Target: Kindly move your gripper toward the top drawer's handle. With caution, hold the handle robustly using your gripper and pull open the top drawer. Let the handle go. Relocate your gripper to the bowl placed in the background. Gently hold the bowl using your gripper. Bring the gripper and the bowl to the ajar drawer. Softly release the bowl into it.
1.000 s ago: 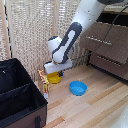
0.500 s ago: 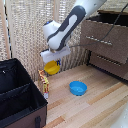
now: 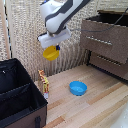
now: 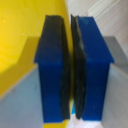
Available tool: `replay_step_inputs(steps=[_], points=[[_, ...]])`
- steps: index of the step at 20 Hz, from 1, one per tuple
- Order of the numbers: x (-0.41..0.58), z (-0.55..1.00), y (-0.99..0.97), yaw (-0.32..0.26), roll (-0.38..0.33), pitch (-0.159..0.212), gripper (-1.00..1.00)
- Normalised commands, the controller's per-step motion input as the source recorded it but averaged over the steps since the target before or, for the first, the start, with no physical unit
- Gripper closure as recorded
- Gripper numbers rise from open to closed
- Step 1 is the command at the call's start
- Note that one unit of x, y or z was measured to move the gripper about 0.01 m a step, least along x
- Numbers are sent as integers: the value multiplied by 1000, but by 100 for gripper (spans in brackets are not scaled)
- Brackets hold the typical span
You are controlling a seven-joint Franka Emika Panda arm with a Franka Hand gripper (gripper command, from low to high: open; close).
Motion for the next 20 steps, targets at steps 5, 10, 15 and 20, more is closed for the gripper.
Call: replay_step_inputs(steps=[5, 10, 15, 20], points=[[338, 987, -150, -146, -7, 87, 100], [222, 840, -399, -184, 0, 171, 100], [236, 734, -734, -102, 8, 181, 100], [282, 781, -810, -58, 34, 133, 100]])
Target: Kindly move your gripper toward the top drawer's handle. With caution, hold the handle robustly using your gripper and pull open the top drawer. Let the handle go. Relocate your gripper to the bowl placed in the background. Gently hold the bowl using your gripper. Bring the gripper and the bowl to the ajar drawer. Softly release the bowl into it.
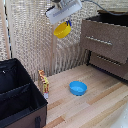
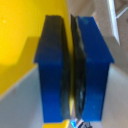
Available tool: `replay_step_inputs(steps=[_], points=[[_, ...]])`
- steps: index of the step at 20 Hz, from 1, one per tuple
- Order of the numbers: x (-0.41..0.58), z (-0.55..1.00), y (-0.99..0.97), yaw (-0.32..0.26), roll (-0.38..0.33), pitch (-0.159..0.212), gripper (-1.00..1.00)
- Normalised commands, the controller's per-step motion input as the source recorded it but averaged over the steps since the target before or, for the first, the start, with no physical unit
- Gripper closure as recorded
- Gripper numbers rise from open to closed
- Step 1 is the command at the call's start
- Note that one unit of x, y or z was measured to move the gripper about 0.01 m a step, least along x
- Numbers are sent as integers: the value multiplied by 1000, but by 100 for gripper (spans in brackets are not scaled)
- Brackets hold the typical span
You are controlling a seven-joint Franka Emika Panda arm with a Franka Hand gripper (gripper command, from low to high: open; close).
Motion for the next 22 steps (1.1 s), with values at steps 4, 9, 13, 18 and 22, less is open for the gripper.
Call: replay_step_inputs(steps=[4, 9, 13, 18, 22], points=[[346, 898, -744, -57, 66, 40, 100], [393, 961, -264, -106, 23, 8, 100], [415, 1000, -160, -80, 0, 44, 100], [288, 972, -407, -173, -2, 106, 100], [27, 789, -569, -206, 15, 196, 100]])
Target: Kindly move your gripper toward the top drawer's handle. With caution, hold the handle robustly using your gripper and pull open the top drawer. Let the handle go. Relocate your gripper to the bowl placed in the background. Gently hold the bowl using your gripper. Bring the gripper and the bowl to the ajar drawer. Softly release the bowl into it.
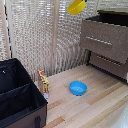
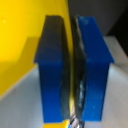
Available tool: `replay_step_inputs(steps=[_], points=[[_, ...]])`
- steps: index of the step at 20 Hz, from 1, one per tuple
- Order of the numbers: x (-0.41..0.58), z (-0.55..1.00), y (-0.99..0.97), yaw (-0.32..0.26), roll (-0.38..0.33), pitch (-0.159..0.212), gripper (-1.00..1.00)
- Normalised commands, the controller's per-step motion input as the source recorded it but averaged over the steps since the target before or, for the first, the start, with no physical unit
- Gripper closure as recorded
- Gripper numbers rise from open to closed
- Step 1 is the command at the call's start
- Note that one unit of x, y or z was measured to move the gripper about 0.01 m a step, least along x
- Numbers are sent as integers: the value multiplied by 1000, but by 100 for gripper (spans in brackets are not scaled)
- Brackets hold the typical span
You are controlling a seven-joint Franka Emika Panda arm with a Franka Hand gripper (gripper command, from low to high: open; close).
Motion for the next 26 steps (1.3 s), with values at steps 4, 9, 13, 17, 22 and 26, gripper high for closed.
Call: replay_step_inputs(steps=[4, 9, 13, 17, 22, 26], points=[[-308, 730, -576, -194, 68, 177, 100], [-522, 718, -728, -106, 85, 145, 100], [-451, 300, -903, -2, 101, 9, 100], [-355, -52, -839, 0, 81, -130, 100], [-807, -522, -386, 35, 57, -105, 100], [-974, -516, -1, 75, 81, -9, 100]])
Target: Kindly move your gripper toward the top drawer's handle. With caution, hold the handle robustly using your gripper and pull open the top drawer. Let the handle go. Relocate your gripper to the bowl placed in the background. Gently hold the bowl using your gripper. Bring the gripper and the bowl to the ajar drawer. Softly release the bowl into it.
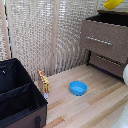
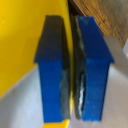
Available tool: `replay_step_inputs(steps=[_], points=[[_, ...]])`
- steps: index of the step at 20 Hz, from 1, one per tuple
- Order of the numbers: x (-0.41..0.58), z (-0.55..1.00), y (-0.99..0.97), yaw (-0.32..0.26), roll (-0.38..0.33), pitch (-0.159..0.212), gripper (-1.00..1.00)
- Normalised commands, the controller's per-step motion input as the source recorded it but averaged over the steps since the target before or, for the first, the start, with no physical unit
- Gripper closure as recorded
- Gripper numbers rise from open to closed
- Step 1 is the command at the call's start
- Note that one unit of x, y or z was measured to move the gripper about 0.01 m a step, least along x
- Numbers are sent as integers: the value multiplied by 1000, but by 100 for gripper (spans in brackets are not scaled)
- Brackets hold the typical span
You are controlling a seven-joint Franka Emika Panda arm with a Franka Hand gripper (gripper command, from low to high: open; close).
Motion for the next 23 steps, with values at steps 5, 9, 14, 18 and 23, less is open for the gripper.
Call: replay_step_inputs(steps=[5, 9, 14, 18, 23], points=[[-623, -401, 5, 37, 106, 19, 100], [76, -569, 0, 0, 121, -102, -100], [170, -530, 2, 9, 171, -186, -100], [49, -171, 10, 0, 60, -70, -100], [451, 54, 14, -74, 47, -3, -100]])
